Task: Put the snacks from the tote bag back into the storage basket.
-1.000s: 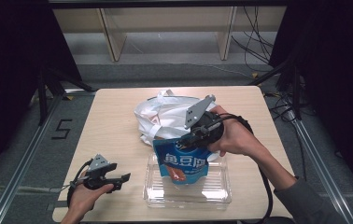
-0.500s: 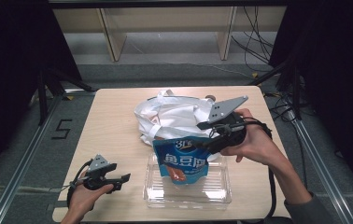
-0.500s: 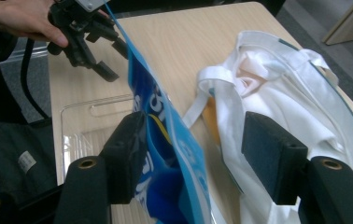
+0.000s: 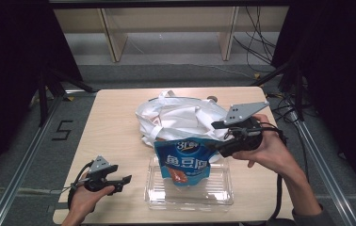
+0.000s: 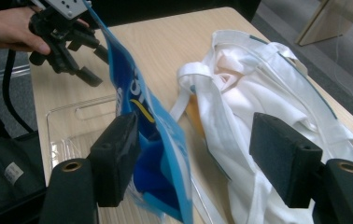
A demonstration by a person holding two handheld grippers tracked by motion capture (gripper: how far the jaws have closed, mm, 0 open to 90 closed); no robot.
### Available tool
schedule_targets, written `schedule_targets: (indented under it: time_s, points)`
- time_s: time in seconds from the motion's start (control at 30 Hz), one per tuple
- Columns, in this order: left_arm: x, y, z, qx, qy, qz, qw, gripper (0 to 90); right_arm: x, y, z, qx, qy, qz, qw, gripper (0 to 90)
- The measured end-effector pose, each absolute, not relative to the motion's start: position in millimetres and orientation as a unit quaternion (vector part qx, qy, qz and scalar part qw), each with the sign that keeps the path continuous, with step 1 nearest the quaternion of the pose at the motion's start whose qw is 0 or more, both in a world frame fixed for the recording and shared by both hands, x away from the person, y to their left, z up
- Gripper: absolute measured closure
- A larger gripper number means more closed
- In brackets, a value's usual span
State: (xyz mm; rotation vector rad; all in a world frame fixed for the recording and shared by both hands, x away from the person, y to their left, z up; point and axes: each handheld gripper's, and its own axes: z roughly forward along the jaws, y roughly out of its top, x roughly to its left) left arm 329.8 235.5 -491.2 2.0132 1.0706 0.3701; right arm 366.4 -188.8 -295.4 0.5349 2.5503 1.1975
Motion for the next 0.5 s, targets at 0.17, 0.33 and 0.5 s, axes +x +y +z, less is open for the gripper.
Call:
schedule_targets:
  time_s: [0.17, 0.33, 0.5]
  points:
    - [330.1, 232.9, -493.1, 0.787, 0.431, 0.147, 0.416, 27.4, 365.7, -205.6, -297.1, 0.202, 0.872, 0.418, 0.158, 33.5]
    - [330.0, 232.1, -492.9, 0.785, 0.435, 0.146, 0.416, 27.4, 364.2, -220.2, -300.9, 0.215, 0.868, 0.421, 0.152, 32.8]
    - [330.0, 233.0, -492.5, 0.788, 0.432, 0.147, 0.413, 27.4, 359.5, -225.2, -304.0, 0.231, 0.859, 0.429, 0.156, 32.5]
